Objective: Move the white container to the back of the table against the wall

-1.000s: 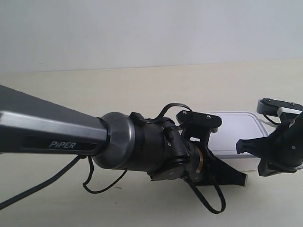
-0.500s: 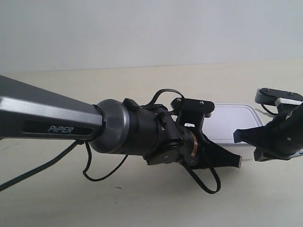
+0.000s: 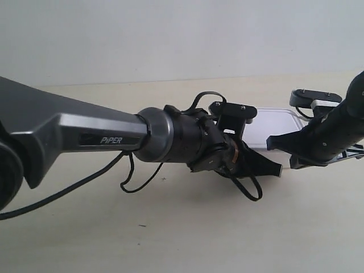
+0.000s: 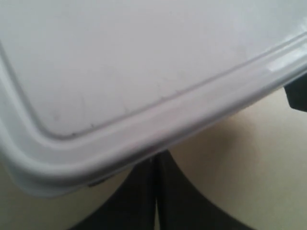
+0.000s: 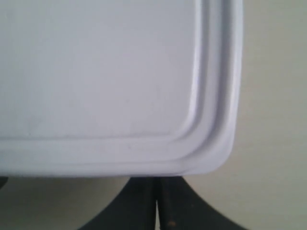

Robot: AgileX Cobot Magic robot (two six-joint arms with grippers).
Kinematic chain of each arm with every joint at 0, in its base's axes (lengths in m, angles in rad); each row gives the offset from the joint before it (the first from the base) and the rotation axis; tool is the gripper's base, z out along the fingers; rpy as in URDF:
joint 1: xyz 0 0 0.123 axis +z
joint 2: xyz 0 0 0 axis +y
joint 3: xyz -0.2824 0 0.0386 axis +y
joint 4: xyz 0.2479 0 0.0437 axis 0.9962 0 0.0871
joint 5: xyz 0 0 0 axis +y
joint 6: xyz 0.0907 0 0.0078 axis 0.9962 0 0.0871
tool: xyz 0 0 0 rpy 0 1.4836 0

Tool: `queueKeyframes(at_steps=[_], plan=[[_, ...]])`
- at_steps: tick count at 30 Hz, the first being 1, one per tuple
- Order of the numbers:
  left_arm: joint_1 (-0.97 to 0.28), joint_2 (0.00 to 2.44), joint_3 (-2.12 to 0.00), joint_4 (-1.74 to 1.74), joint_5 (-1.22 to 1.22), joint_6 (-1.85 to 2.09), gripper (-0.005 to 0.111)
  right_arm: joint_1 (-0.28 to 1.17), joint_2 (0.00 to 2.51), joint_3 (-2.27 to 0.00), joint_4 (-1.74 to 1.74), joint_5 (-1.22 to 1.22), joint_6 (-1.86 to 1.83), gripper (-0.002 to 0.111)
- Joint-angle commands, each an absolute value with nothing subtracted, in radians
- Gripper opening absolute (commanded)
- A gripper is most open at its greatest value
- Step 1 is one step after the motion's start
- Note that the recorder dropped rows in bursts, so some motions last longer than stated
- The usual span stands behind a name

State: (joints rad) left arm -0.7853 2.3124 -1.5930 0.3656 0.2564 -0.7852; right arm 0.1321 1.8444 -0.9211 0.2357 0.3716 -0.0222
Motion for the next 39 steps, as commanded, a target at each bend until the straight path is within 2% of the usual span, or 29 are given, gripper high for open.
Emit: queueKeyframes(at_steps=[1,13,31,39], plan=[[-0.776,2.337,-1.648,0.368,0.278,-0.752,0.0,0.127,1.882,-0.979,0.238,0.356,-0.044,0.0],[-0.707,2.405,-1.759,0.4,0.312,-0.735,0.0,0.127,1.961,-1.105,0.238,0.347,-0.054,0.0],[-0.676,2.508,-1.944,0.466,0.324,-0.731,0.0,0.127,2.098,-1.286,0.238,0.363,-0.071,0.0],[-0.63,2.508,-1.96,0.468,0.318,-0.731,0.0,0.127,2.11,-1.355,0.267,0.35,-0.09,0.0]])
